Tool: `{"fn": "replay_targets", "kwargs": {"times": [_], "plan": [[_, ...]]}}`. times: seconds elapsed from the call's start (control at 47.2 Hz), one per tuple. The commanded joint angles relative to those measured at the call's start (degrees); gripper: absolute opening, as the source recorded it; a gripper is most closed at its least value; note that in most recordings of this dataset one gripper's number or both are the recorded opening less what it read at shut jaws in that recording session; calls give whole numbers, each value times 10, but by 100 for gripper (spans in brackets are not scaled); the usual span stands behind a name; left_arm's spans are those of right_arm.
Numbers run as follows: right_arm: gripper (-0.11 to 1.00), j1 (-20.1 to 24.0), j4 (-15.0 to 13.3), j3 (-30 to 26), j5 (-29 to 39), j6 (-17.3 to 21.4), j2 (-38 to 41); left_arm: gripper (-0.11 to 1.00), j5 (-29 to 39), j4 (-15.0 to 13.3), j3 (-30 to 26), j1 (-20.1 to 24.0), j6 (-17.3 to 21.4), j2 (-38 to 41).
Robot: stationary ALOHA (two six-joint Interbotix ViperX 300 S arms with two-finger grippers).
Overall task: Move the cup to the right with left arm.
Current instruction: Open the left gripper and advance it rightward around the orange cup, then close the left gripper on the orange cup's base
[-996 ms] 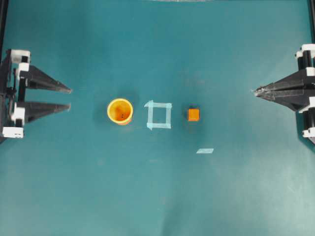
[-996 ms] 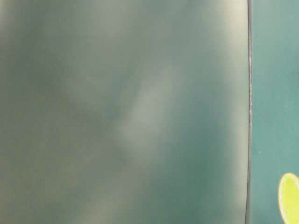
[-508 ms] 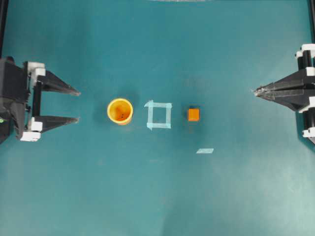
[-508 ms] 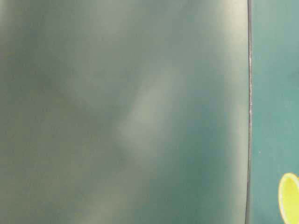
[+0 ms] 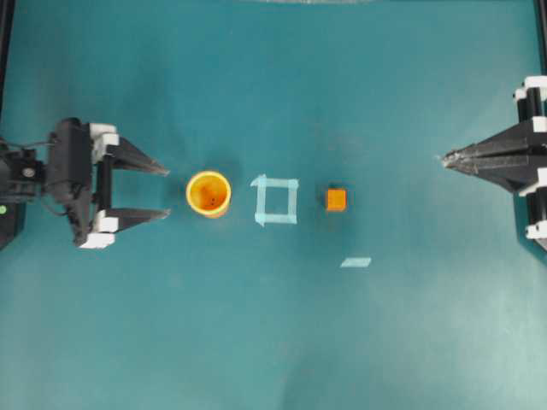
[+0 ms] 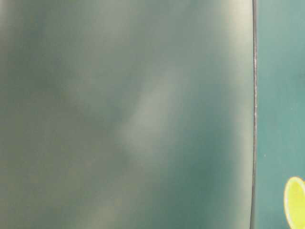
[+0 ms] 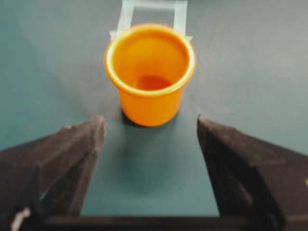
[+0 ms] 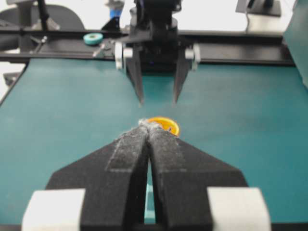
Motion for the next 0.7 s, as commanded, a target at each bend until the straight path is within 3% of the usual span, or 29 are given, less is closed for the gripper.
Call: {"fn": "replay_targets", "kwargs": {"times": [0.0,0.678], "plan": [[0,-1,0,-20,-2,0,-1,76,-19,1,-26,1,-3,38],[0,-1,0,-21,1,-2,-3,77,-72,1,-112,1,-1,181]]}}
